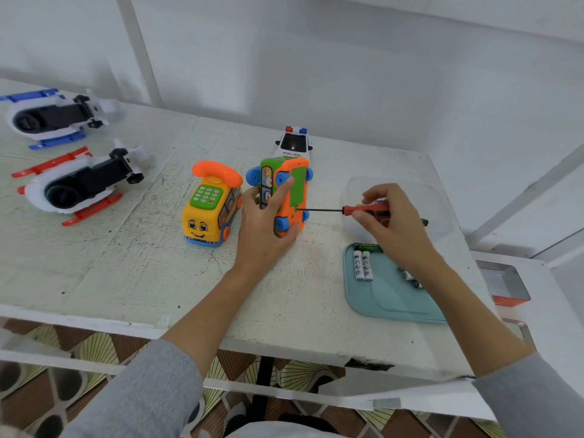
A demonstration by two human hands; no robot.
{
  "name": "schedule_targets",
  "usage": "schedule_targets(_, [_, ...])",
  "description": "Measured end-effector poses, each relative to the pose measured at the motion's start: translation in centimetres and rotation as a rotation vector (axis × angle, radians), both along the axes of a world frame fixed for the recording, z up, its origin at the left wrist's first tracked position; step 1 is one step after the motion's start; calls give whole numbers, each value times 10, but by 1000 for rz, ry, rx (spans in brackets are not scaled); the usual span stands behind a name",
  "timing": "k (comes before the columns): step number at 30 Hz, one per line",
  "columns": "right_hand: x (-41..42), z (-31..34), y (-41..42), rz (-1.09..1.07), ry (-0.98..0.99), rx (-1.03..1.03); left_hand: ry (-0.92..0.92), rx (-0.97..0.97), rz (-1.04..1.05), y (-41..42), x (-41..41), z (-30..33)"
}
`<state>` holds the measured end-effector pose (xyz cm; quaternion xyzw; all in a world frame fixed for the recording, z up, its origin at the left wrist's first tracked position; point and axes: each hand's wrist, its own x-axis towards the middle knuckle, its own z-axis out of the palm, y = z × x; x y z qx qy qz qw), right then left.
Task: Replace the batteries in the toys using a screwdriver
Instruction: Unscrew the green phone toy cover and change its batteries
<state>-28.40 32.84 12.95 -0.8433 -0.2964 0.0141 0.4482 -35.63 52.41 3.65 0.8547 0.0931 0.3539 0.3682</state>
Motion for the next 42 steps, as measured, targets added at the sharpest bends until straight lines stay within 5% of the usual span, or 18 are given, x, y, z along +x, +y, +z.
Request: schedule_targets(42, [-1,-9,1,25,-154,9,26,1,16,1,0,0])
